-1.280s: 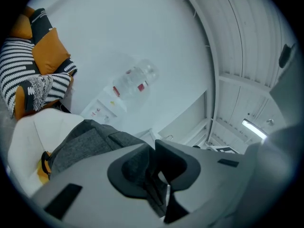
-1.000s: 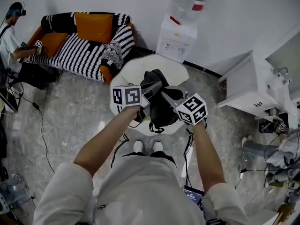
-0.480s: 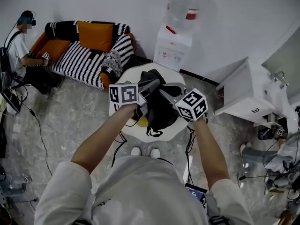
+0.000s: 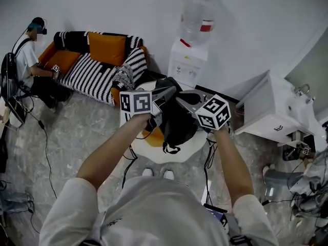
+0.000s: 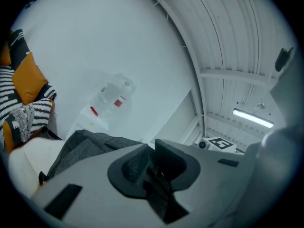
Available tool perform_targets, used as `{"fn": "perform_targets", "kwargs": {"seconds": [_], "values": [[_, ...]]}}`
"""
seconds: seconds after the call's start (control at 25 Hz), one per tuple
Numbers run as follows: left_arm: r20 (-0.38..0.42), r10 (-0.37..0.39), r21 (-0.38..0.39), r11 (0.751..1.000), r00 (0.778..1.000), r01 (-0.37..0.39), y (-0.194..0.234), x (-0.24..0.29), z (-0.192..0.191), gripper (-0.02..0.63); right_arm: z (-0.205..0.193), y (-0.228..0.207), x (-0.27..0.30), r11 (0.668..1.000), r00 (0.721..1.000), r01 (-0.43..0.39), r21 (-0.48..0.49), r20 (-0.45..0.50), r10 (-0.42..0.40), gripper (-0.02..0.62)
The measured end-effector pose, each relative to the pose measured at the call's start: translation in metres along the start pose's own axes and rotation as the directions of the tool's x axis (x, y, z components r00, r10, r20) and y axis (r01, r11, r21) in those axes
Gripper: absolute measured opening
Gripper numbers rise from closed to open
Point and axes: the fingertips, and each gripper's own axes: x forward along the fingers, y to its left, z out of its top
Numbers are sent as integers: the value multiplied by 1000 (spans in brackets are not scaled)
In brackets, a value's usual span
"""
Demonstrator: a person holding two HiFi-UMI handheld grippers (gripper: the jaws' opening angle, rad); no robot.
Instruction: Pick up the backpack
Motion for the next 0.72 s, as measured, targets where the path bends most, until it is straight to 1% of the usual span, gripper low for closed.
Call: {"fn": "perform_targets", "kwargs": {"seconds": [0.4,0.72], "values": [[-23,-17,80,997,1000,19,-18,18,25,34,25,-19,-15,999,1000,-13,-35,13,13,32],[-21,-22,104,994,1000,24,-23,21,33,32,33,-23,-18,999,1000,-11,-51,16,12,32]]}}
